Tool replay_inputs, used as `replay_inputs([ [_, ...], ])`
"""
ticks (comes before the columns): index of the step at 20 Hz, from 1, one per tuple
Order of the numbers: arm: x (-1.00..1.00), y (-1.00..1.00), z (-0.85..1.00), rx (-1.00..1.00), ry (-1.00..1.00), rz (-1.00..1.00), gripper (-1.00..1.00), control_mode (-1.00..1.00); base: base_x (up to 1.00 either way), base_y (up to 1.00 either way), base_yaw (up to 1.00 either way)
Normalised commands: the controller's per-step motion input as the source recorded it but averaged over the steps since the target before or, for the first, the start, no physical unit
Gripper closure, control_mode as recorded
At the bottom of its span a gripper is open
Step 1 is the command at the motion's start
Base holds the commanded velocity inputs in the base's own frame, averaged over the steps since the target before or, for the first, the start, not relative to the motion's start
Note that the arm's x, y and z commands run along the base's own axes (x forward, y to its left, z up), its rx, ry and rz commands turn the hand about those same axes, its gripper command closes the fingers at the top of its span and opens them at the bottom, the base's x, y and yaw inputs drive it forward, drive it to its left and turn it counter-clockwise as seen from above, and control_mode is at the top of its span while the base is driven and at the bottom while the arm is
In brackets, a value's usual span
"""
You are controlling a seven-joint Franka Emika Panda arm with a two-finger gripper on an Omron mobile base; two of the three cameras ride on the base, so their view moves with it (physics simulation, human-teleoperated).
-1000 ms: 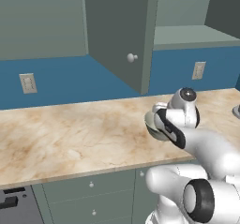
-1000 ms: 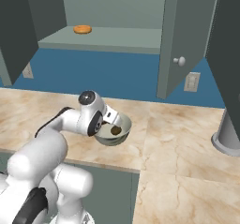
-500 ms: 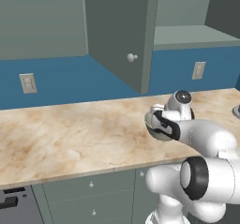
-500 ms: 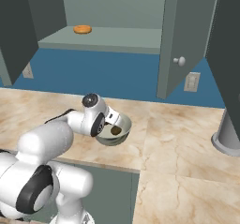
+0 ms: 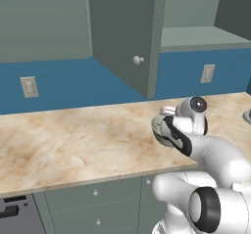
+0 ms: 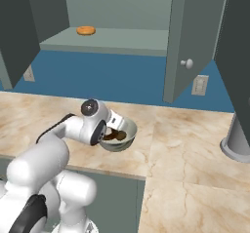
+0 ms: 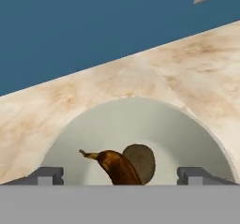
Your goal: Open the cabinet. Pick the banana and kiwi from the cabinet and place them into the bowl. Then close the cabinet.
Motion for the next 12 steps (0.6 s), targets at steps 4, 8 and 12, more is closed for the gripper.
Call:
replay_inputs([
  [4,-0.33,0.04,0.99,0.00,-0.26,0.00,-1.00,-1.00,0.00,0.00,0.00],
  [8,-0.49,0.08,1.00,0.00,-0.25,0.00,-1.00,-1.00,0.00,0.00,0.00],
  [12,-0.83,0.10,1.00,-0.01,-0.23,0.00,-1.00,-1.00,0.00,0.00,0.00],
])
